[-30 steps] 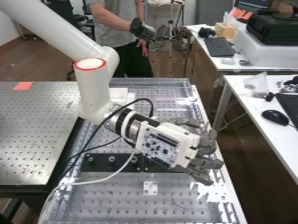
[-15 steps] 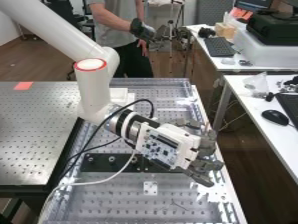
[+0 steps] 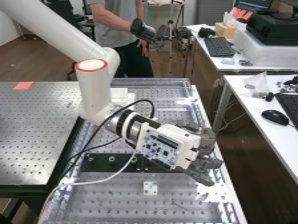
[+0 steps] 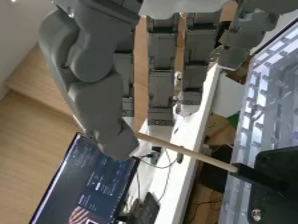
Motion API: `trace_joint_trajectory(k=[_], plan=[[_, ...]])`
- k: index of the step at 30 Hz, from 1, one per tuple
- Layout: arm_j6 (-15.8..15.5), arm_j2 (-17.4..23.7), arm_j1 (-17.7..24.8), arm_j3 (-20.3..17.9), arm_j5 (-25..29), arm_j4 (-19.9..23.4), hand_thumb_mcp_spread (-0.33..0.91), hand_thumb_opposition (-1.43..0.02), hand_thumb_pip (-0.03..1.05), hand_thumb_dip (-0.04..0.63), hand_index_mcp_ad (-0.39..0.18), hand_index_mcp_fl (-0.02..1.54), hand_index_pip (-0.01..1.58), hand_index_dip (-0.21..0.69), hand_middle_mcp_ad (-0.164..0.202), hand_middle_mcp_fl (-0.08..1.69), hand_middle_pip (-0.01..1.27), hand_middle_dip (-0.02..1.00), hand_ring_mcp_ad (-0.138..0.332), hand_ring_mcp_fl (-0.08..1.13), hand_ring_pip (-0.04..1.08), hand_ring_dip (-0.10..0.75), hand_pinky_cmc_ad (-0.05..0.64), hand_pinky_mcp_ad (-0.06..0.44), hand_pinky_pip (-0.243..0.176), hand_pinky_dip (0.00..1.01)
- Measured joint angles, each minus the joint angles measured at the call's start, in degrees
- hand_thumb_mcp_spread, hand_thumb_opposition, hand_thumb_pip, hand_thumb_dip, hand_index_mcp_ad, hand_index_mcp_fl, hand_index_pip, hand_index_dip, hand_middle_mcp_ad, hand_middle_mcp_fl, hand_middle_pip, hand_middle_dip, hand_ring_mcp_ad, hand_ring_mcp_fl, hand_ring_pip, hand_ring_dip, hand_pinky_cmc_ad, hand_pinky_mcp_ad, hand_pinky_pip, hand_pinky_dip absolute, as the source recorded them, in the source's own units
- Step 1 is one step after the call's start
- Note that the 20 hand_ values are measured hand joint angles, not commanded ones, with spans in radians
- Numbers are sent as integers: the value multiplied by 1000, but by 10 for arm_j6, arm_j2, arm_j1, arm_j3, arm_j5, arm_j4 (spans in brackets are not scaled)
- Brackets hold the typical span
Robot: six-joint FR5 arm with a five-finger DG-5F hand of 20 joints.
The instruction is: Grab the chopstick and place it in the clear container
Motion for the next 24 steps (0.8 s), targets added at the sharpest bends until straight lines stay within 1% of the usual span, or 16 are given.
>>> trace_joint_trajectory(k=[2, 6, 7, 8, 10, 12, 13, 14, 15, 16, 18, 19, 21, 22, 24], plan=[[0, -1, 0, 2, 0, -1, 632, -951, 557, 300, -166, 487, 1398, 140, 68, 759, 632, 702, 115, 510, 98, 494, 283, 250, -31, 180], [-3, -2, 1, 4, -1, -1, 632, -956, 557, 300, -166, 487, 1398, 138, 68, 766, 632, 702, 115, 510, 98, 496, 281, 250, -31, 180], [-3, -2, 1, 4, -1, -2, 646, -960, 557, 300, -166, 504, 1395, 138, 68, 836, 649, 717, 115, 510, 98, 496, 278, 250, -31, 180], [-4, -2, 1, 5, 0, -2, 648, -962, 557, 300, -166, 518, 1395, 138, 61, 866, 670, 719, 119, 510, 98, 497, 278, 246, -30, 180], [-4, -2, 0, 5, 0, -1, 642, -974, 557, 300, -164, 536, 1395, 138, 54, 873, 691, 719, 115, 511, 91, 499, 291, 246, -28, 180], [-5, -2, 0, 6, 1, 0, 658, -988, 555, 298, -152, 567, 1379, 134, 37, 878, 709, 719, 115, 529, 94, 499, 291, 250, -28, 180], [-5, -2, 0, 6, 2, -1, 658, -988, 555, 298, -145, 567, 1361, 138, 12, 873, 709, 719, 117, 529, 94, 499, 291, 250, -28, 180], [-6, -2, 0, 6, 3, -2, 654, -990, 555, 298, -129, 579, 1358, 138, -3, 883, 709, 719, 117, 524, 94, 499, 291, 246, -28, 180], [-6, -2, 0, 6, 5, -2, 653, -990, 555, 298, -119, 585, 1344, 138, -3, 883, 709, 719, 119, 545, 94, 499, 291, 246, -28, 180], [-7, -2, 0, 7, 5, -2, 658, -990, 555, 298, -105, 586, 1344, 138, -10, 892, 709, 719, 115, 543, 94, 499, 291, 246, -28, 180], [-8, -2, 0, 7, 6, -2, 665, -990, 555, 298, -87, 599, 1349, 138, -12, 897, 709, 719, 119, 557, 94, 499, 293, 250, -28, 180], [-9, -2, 0, 7, 7, -2, 665, -988, 555, 298, -70, 606, 1333, 138, -12, 897, 707, 719, 113, 565, 93, 499, 293, 246, -28, 180], [-12, -2, 0, 8, 7, -2, 668, -1000, 555, 298, -54, 620, 1328, 138, -12, 899, 703, 719, 115, 588, 94, 499, 293, 250, -28, 180], [-13, -2, -1, 9, 6, -3, 668, -1000, 555, 298, -61, 621, 1332, 134, -12, 911, 691, 719, 115, 595, 94, 499, 293, 250, -28, 180], [-15, -3, -1, 12, 0, -7, 668, -1009, 555, 298, -45, 639, 1306, 133, -14, 911, 682, 719, 119, 593, 94, 499, 295, 250, -28, 180]])
